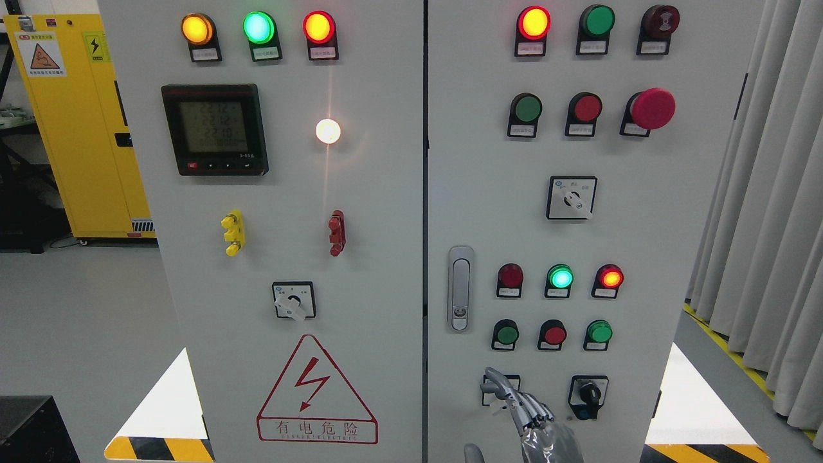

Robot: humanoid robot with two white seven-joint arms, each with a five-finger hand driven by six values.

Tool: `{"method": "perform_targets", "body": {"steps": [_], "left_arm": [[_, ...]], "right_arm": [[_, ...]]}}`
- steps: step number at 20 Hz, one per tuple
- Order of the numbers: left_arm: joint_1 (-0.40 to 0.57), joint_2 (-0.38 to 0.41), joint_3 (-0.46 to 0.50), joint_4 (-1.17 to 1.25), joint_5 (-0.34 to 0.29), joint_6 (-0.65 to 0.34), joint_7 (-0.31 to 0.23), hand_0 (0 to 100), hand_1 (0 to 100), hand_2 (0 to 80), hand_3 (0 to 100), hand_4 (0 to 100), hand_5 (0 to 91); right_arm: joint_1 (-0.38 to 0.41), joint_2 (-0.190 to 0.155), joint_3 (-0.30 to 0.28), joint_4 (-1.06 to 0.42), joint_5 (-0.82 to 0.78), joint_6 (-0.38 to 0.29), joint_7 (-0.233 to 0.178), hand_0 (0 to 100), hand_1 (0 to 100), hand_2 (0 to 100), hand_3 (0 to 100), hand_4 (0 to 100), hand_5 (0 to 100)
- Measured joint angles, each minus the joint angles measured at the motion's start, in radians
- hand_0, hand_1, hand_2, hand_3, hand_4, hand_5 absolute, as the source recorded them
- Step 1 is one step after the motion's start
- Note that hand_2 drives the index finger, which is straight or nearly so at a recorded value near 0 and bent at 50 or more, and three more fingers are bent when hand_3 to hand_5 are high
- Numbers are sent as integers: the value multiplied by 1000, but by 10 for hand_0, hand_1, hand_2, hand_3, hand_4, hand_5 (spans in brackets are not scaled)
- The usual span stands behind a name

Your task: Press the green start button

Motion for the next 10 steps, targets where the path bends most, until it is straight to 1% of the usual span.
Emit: {"method": "perform_targets", "body": {"steps": [2,3,4,7,10], "left_arm": [[0,0,0,0,0,0,0,120,556,0,0,0,0],[0,0,0,0,0,0,0,120,556,0,0,0,0],[0,0,0,0,0,0,0,120,556,0,0,0,0],[0,0,0,0,0,0,0,120,556,0,0,0,0],[0,0,0,0,0,0,0,120,556,0,0,0,0]], "right_arm": [[-8,1,-10,-1,49,13,-9,539,838,0,922,960,1000],[-12,1,-15,-1,75,21,-12,542,844,0,939,959,1000],[-16,1,-19,-2,102,29,-14,571,855,0,952,965,1000],[-26,2,-28,-3,165,53,-17,612,868,0,970,971,1000],[-39,2,-35,-3,209,87,-19,622,870,0,979,974,1000]]}}
